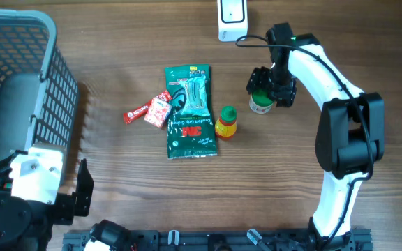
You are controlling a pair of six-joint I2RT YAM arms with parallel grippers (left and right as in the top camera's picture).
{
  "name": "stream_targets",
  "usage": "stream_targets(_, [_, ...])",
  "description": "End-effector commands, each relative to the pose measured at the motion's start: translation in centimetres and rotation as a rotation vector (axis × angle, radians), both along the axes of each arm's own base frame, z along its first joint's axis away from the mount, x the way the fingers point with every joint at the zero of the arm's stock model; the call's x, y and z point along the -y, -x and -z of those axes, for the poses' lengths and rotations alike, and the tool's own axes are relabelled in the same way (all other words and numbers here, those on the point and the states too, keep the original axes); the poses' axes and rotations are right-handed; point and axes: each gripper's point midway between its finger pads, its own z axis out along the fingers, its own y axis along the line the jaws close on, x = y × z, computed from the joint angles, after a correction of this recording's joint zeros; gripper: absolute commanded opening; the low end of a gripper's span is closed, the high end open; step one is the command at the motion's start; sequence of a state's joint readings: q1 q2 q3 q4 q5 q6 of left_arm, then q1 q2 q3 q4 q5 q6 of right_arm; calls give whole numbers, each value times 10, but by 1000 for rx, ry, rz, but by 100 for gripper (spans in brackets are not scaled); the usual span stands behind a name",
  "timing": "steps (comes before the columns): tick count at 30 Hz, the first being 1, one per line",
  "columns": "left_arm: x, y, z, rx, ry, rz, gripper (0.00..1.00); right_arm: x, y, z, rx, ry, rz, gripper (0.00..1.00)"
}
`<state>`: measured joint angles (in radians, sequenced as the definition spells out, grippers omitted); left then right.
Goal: Scan the item barcode
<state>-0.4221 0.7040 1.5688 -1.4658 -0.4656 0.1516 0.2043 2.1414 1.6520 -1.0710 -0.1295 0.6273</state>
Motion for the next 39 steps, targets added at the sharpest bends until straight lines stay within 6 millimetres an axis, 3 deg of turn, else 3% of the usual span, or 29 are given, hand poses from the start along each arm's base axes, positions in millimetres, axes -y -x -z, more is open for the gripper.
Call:
stream_targets(1, [1, -1, 0, -1, 12, -5, 100, 2, 0, 5, -22, 23, 99, 88])
stream_targets(9, [1, -1, 0, -2, 12, -5, 100, 3, 4, 19, -37, 25, 193, 84])
stream_targets(17, [1, -1, 0, -2, 12, -5, 100, 2, -4, 24, -12, 17, 217, 80])
stream_targets(29, [1, -1, 0, -2, 12, -5, 100, 2, -3, 24, -16, 11, 217, 57])
stream_targets(39, [1, -1, 0, -2, 12, -5, 100, -37, 4, 12, -82, -246, 158, 53])
